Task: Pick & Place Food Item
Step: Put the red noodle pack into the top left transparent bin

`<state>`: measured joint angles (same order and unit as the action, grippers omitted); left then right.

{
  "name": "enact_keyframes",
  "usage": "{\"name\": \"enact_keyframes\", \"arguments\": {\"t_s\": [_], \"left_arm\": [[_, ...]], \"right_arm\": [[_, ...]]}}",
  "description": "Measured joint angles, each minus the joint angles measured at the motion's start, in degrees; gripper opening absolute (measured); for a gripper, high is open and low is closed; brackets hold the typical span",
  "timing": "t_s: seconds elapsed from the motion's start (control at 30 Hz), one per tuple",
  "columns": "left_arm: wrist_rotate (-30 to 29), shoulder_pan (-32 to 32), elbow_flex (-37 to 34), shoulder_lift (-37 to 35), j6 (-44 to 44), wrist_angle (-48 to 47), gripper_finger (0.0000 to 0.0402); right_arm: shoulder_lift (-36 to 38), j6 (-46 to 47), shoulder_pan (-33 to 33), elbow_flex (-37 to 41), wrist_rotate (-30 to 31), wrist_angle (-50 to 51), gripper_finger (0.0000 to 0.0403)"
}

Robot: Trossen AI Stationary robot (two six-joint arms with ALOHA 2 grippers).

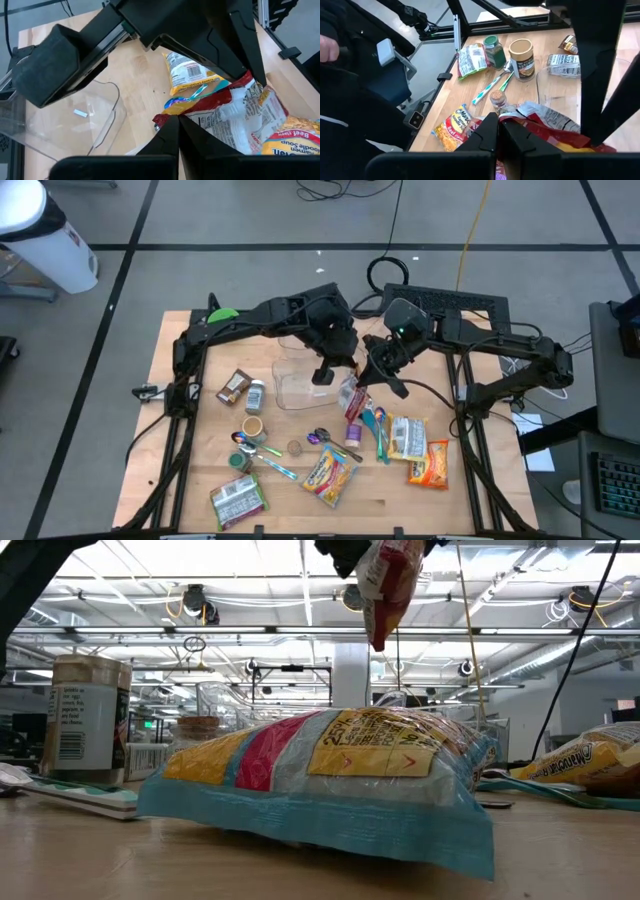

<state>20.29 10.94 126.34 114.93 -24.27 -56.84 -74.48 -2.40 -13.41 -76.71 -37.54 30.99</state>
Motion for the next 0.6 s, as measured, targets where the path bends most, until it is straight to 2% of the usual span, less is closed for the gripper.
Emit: {"name": "enact_keyframes", "arguments": {"t_s": [0.27, 0.6], "left_arm": [[-0.15, 0.0, 0.0, 0.0, 0.29, -0.01, 0.0001], [-3.29, 0.46, -0.02, -0.45, -0.02, -1.07, 0.0001]], "right_arm": [[0.0, 0.16, 0.0, 0.0, 0.0, 0.03, 0.0022], [0.0, 1.76, -2.4, 0.0, -0.04, 0.01, 0.0079]]}}
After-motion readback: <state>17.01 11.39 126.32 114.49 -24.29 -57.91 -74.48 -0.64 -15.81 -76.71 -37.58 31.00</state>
